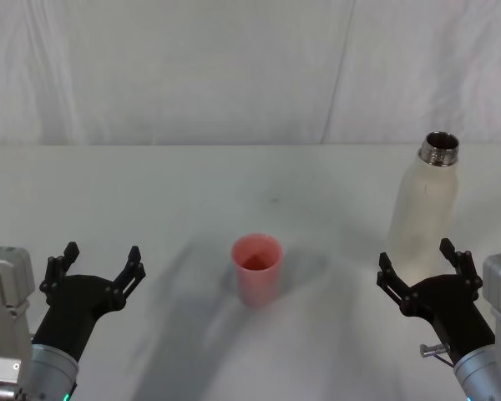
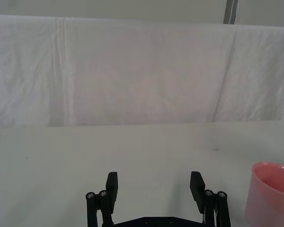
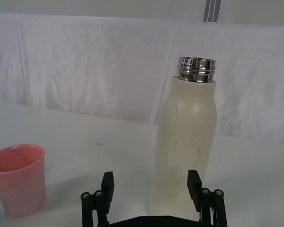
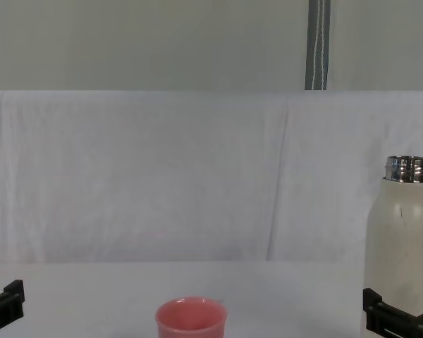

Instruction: Grasp the thermos with one hand and pour water into the cup lid.

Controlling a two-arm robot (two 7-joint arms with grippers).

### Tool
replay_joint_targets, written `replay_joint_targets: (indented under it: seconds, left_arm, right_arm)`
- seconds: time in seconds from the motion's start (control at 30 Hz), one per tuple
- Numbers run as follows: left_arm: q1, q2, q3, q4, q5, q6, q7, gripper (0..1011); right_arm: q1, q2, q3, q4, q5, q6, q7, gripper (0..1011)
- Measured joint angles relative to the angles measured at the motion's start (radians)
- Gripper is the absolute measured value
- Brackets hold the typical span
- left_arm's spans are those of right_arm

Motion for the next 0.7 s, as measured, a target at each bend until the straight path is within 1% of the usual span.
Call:
replay_joint_targets:
  seconds: [0.7]
  left_arm:
    - [0.0, 0.0, 0.0, 0.0, 0.0, 0.0, 0.0, 1001]
  right_arm:
    - [0.0, 0.0, 0.0, 0.0, 0.0, 0.0, 0.0, 1000]
